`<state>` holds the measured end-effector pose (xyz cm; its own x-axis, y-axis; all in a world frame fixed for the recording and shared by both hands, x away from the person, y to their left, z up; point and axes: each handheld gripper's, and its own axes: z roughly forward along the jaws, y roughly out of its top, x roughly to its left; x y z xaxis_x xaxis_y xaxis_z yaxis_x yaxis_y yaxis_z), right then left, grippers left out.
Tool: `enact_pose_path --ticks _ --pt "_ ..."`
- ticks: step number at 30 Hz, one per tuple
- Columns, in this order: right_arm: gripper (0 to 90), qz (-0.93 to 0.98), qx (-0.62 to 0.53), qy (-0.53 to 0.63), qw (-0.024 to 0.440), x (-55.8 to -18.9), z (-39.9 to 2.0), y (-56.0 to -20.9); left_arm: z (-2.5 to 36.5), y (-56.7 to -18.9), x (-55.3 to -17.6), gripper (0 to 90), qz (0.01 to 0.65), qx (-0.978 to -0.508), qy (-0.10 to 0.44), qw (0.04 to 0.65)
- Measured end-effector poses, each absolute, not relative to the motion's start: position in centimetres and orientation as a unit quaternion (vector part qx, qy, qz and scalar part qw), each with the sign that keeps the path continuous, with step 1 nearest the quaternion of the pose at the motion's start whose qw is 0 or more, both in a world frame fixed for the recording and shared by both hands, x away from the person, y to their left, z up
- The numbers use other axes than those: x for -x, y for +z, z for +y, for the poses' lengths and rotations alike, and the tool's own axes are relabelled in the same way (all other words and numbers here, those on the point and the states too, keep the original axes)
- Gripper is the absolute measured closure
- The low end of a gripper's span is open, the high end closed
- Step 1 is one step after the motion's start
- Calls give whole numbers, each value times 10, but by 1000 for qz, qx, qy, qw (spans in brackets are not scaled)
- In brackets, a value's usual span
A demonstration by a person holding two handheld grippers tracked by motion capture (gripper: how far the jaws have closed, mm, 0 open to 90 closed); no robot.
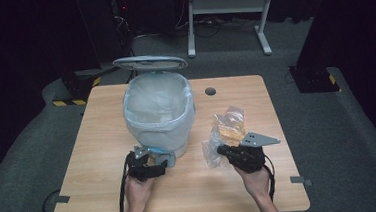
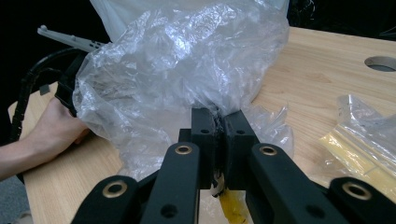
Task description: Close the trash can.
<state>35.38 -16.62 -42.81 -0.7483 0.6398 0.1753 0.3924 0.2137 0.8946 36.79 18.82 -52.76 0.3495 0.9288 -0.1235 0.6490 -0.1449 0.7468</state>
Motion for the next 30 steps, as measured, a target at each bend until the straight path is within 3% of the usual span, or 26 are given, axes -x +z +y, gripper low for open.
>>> enact_pose_path --ticks 30 --pt "853 767 -312 546 125 -360 -168 -388 188 -528 -368 58 539 -732 188 372"
